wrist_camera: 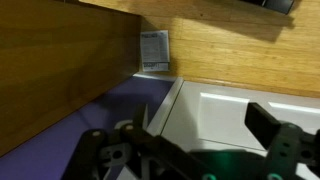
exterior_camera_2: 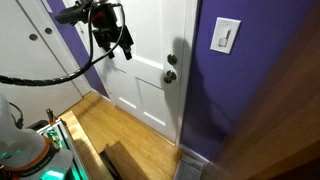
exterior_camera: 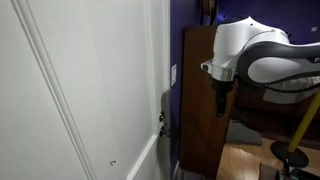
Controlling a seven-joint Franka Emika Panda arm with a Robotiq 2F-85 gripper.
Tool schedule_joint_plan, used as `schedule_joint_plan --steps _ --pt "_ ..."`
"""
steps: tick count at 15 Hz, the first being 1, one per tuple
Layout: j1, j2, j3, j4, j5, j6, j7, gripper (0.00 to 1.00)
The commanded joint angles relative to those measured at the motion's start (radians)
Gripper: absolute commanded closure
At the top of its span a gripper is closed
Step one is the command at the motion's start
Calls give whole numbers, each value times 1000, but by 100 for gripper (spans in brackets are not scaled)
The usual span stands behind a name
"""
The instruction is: Turn the door knob to the right
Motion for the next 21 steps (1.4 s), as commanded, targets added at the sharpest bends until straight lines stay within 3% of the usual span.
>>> schedule_joint_plan --steps 1,9,14,21 --pt "17 1 -13 2 -7 -4 7 0" --pt "17 1 -13 2 -7 -4 7 0" --pt "46 140 -31 29 19 114 -48 0" --pt "37 340 -44 -2 96 337 -27 0"
